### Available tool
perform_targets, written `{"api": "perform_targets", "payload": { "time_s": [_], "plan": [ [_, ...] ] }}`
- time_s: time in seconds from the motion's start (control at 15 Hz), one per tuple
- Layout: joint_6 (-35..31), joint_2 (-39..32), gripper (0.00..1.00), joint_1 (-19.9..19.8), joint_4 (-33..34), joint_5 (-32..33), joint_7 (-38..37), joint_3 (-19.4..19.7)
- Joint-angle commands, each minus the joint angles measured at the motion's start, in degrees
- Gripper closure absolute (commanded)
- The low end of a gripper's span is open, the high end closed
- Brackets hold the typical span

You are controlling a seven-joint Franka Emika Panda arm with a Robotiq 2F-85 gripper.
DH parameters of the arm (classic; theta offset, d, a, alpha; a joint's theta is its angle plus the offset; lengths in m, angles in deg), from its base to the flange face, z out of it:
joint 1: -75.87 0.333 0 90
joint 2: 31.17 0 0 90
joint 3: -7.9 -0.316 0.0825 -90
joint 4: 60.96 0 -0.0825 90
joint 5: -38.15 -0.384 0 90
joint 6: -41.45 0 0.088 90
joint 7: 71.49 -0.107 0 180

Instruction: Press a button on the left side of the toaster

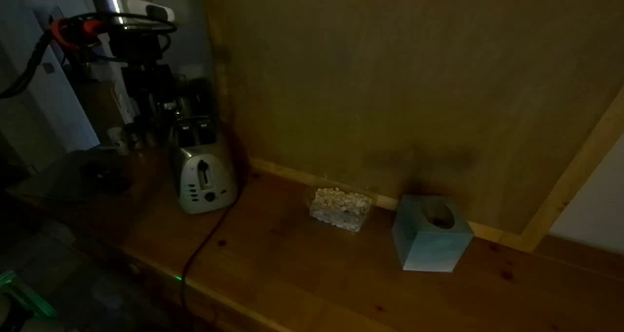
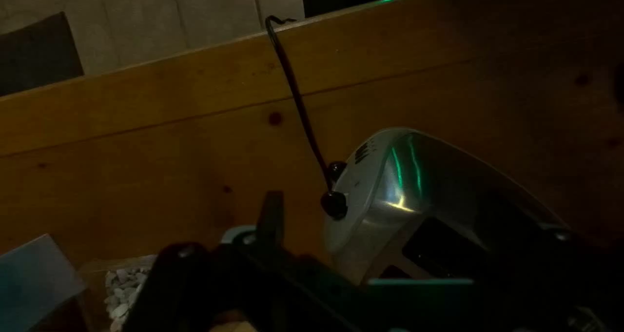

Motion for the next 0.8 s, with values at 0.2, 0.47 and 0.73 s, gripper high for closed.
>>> {"api": "perform_targets", "payload": {
  "time_s": [0.2, 0.47, 0.73],
  "plan": [
    [0.2, -0.1, 0.0, 1.1, 0.2, 0.3, -0.4, 0.9],
    [0.2, -0.1, 0.0, 1.1, 0.1, 0.3, -0.4, 0.9],
    [-0.2, -0.5, 0.0, 0.2, 0.6, -0.5, -2.8, 1.4]
  ]
}}
